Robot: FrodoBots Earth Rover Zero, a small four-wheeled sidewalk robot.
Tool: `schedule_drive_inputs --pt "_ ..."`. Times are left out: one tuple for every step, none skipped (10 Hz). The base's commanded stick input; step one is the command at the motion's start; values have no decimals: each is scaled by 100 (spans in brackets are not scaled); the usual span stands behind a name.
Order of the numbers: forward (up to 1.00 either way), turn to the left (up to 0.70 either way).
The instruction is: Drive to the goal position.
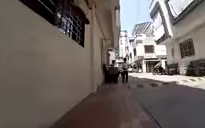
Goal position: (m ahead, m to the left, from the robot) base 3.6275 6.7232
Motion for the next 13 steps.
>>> schedule_drive_inputs --pt "70 -35" --pt "70 -35" --pt "70 -35" --pt "70 -35" --pt "70 -35" --pt "70 -8" --pt "70 0" --pt "70 0" --pt "70 0" --pt "70 -21" --pt "70 -35" --pt "70 -35" --pt "70 -35"
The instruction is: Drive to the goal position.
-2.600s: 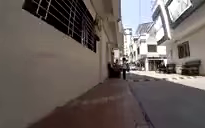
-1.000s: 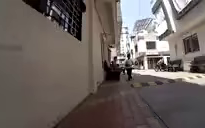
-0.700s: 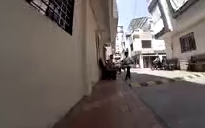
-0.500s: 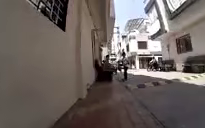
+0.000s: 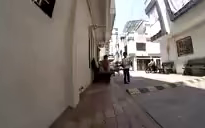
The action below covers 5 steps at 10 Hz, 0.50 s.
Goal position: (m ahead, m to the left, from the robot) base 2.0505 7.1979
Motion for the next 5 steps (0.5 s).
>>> schedule_drive_inputs --pt "70 -31" --pt "70 -22" --pt "70 -7" --pt "70 0" --pt "70 0"
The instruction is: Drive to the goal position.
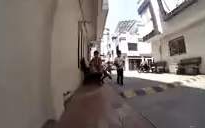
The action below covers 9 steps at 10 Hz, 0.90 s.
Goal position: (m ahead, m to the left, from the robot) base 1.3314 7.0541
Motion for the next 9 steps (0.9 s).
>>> schedule_drive_inputs --pt "70 0" --pt "70 0" --pt "70 0" --pt "70 0" --pt "70 0" --pt "70 0" --pt "70 0" --pt "70 0" --pt "70 0"
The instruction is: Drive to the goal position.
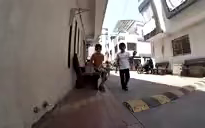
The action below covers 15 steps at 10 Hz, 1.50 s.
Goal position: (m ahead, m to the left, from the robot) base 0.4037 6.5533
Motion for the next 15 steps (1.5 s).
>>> schedule_drive_inputs --pt "70 0" --pt "70 0" --pt "70 0" --pt "70 0" --pt "70 0" --pt "70 0" --pt "70 0" --pt "70 0" --pt "70 0" --pt "70 -28" --pt "70 -35" --pt "70 -35" --pt "70 -35" --pt "70 -35" --pt "70 -35"
